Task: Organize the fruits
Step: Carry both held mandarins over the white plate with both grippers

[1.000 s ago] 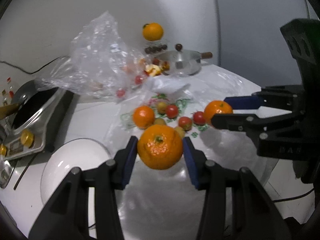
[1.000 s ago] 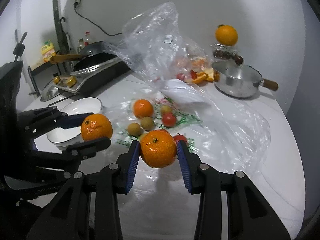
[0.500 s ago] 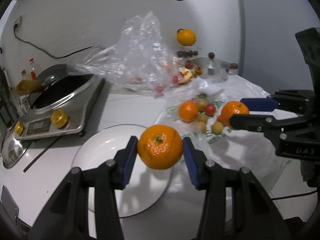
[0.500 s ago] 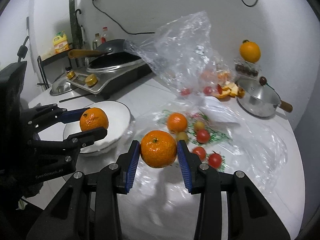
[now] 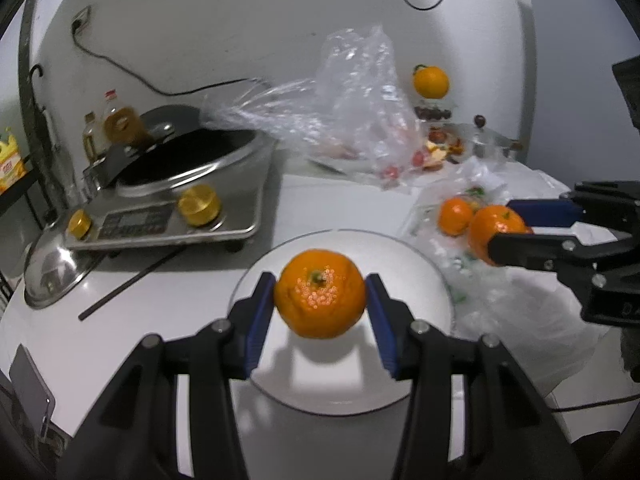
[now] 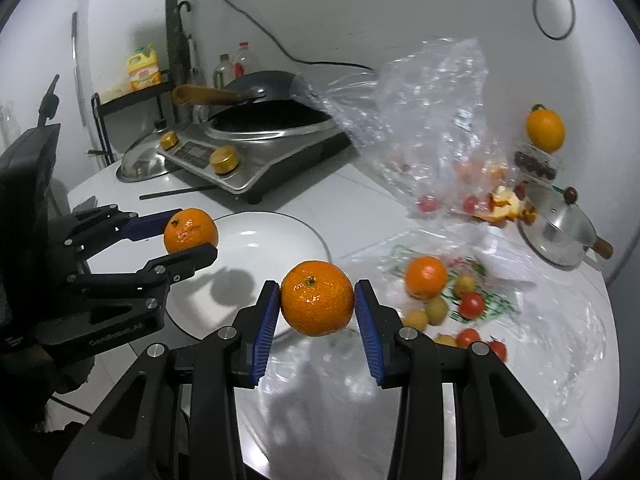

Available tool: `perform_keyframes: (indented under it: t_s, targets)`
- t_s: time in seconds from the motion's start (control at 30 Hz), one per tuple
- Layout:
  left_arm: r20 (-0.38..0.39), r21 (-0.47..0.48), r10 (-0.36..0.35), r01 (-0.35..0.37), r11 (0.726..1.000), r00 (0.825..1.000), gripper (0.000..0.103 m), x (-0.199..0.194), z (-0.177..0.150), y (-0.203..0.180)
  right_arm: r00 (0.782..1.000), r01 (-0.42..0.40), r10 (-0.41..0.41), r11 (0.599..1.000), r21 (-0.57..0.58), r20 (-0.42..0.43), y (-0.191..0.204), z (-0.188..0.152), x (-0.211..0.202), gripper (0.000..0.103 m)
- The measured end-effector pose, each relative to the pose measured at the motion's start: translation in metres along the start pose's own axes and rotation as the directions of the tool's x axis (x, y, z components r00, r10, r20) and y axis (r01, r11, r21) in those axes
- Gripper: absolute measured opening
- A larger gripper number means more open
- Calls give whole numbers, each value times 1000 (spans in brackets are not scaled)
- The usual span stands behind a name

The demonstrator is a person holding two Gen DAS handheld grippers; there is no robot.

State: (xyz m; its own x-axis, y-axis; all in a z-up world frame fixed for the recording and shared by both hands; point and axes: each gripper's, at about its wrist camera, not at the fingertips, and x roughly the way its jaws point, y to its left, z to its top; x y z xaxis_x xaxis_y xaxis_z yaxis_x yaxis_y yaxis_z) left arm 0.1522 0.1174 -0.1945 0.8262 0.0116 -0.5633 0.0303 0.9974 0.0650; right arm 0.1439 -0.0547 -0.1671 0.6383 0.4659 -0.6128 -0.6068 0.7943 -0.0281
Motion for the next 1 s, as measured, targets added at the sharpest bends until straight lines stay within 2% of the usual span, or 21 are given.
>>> perform_keyframes:
  t_s: [0.63, 0.87, 1.0]
  targets:
    - [-66, -73, -2, -3, 997, 998, 47, 25, -22, 48, 995, -70, 69, 997, -17, -76, 40, 10, 57, 41]
    - [-66, -53, -46, 42, 998, 997, 47, 29, -23, 48, 989, -94, 93, 996, -4, -115, 44, 2, 72, 41]
    - [-92, -55, -66, 61, 997, 994, 47, 35, -26, 49, 984, -109, 109, 994, 11, -144, 44, -5, 79, 41]
